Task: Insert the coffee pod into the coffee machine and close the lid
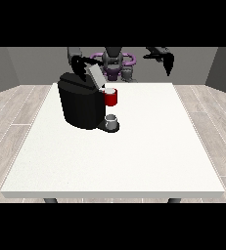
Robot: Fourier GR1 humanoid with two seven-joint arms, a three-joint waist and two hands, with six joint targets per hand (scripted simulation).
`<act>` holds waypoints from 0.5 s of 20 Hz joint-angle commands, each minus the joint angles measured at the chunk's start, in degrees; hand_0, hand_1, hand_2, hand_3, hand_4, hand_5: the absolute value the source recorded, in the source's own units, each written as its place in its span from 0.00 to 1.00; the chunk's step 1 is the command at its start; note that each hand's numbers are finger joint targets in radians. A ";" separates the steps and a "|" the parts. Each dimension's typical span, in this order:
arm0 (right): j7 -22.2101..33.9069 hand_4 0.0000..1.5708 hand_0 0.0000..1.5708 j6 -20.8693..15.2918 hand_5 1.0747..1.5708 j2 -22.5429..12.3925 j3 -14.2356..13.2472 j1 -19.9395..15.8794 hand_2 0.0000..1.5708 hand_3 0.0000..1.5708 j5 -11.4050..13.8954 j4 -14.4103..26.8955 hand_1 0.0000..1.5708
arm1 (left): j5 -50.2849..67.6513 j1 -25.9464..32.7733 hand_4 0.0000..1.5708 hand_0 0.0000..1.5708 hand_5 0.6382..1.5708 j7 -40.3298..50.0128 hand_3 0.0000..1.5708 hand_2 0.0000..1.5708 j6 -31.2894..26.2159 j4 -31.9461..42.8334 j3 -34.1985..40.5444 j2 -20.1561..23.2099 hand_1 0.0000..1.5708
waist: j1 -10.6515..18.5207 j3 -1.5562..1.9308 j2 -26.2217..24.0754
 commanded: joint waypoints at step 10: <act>0.50 0.00 0.00 0.27 1.00 0.97 0.74 -7.03 0.00 0.00 1.75 4.29 0.00 | 0.73 2.04 0.00 0.00 1.00 -0.76 0.00 0.00 0.73 -2.08 -0.29 2.51 0.00 | -0.41 0.05 2.80</act>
